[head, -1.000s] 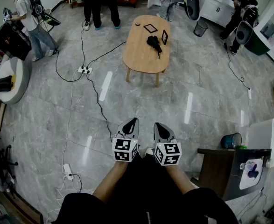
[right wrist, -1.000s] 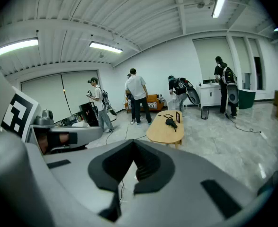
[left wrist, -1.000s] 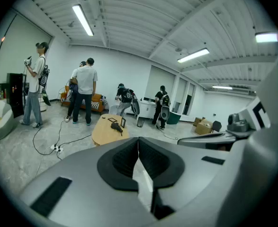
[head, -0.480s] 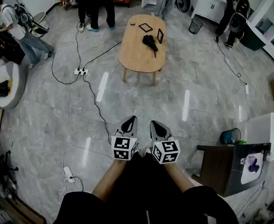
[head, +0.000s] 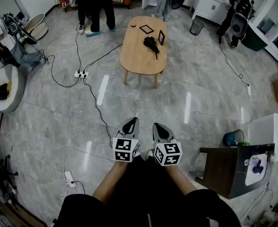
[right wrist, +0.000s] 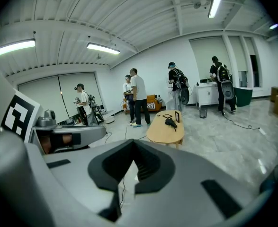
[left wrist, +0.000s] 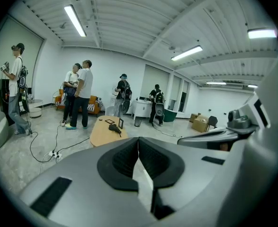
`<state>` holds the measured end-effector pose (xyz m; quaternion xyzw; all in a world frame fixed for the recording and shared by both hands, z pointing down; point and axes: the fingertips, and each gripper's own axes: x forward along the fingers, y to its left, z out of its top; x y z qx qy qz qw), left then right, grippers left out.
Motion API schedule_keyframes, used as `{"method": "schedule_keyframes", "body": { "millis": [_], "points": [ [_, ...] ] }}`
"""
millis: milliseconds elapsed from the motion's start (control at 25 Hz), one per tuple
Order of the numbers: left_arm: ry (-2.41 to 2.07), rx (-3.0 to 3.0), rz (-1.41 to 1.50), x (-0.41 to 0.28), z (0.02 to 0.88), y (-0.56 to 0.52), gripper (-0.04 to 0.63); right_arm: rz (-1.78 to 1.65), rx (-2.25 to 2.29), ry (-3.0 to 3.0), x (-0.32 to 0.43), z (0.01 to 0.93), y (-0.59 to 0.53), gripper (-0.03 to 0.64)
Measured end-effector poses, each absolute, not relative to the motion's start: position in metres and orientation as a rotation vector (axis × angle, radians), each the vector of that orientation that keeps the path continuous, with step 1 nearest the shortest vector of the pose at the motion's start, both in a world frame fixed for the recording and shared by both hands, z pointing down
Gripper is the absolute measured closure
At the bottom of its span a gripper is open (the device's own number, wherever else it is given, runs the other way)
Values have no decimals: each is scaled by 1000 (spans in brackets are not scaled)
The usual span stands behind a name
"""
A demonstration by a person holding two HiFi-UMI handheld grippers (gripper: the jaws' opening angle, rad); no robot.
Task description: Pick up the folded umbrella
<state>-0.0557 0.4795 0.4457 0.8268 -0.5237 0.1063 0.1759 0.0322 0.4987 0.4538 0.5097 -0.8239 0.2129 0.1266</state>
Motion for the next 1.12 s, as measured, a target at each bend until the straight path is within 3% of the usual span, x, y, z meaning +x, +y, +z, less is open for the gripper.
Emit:
{"method": "schedule_keyframes", "body": {
  "millis": [680, 1120],
  "points": [
    [-1414, 2341, 333, -34, 460, 475, 580, 694, 1516, -2324, 55, 473, 503, 607],
    [-1414, 2346, 352, -27, 463, 424, 580, 730, 1516, -2326, 63, 478, 448, 606]
  ]
}}
